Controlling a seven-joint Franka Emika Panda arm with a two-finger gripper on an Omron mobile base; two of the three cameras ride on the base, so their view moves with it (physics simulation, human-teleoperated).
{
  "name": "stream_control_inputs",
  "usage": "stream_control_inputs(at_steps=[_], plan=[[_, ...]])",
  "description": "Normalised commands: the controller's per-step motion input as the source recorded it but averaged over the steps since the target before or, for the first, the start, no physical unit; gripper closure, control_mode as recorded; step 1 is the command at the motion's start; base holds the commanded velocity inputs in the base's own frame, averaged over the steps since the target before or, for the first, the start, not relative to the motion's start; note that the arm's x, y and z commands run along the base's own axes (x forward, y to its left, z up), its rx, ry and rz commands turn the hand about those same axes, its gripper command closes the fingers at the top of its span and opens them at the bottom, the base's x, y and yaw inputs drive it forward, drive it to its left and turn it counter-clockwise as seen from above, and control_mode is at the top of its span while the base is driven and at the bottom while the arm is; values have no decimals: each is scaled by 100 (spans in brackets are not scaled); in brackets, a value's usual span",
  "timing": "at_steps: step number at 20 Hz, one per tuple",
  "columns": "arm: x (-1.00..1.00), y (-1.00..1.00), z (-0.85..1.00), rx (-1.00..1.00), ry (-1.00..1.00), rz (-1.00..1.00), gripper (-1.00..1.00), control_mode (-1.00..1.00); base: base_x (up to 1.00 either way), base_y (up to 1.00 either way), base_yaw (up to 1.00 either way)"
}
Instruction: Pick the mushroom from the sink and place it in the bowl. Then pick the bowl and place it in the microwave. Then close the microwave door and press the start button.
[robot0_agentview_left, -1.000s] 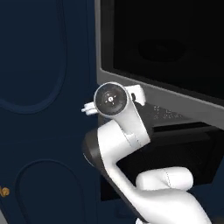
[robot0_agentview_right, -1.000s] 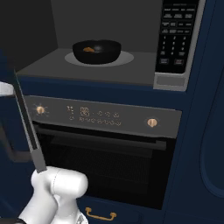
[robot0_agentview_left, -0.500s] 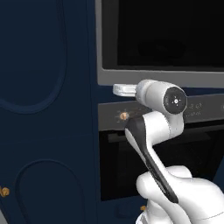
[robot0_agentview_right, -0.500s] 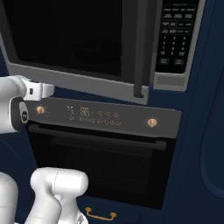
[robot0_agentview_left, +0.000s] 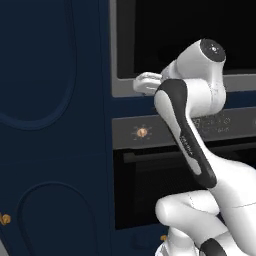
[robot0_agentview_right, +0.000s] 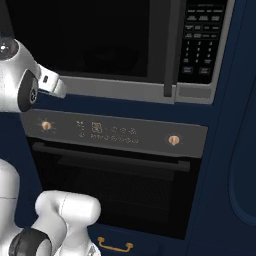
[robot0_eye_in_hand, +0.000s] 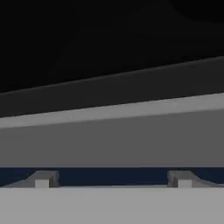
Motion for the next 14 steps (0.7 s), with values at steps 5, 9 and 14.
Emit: stream_control_inputs(at_steps=[5,9,14], plan=[[-3,-74,4,32,-26,24,-100,-100,0,0,0],[0,-89,0,42,-79,28,-100,-100,0,0,0],[20,-68,0,39,-72,21,-100,-100,0,0,0]])
